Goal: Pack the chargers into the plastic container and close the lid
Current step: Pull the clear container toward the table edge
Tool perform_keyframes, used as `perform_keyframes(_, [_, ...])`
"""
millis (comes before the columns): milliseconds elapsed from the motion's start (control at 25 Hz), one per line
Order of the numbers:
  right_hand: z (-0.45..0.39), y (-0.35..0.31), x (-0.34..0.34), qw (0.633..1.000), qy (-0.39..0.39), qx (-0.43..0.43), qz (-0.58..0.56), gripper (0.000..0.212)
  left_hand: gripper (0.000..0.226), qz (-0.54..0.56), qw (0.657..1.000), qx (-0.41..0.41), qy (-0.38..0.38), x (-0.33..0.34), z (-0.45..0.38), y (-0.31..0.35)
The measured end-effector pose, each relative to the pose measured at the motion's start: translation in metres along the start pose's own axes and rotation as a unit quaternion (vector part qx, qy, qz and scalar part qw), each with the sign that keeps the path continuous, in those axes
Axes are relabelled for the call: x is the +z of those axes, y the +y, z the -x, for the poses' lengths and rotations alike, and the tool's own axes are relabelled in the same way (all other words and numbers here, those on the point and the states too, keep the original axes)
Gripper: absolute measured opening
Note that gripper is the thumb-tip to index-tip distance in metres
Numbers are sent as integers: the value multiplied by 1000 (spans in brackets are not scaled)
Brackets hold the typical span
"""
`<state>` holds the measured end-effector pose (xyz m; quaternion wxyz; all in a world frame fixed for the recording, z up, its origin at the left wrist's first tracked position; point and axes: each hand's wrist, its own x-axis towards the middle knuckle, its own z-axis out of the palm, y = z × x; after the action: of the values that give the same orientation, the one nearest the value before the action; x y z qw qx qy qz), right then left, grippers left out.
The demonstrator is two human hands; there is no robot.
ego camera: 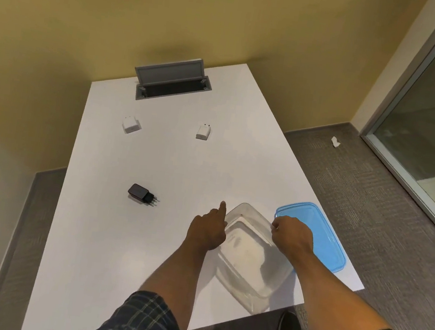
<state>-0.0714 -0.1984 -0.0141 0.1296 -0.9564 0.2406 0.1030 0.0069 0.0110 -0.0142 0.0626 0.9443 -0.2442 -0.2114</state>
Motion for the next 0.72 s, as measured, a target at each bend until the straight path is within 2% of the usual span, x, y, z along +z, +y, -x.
perform_keyframes(200, [-7,-41,-7,997,0,-75,-10,25,30,63,995,-63,34,-2,13,-32])
perform_keyframes(360, [-12,-67,-8,987,12,-90,-133,18,31,151,975,-149,63,-1,29,-61])
perform_keyframes(520, [-15,-77,-2,976,15,-70,-205,43,23,226,938,-242,104,6,49,-88])
perform_keyframes(640, [-15,-77,7,974,-41,-43,-220,31,12,257,911,-298,126,12,62,-99])
perform_keyframes(720, [-13,-79,14,976,-56,-44,-206,22,14,264,903,-314,128,17,69,-102])
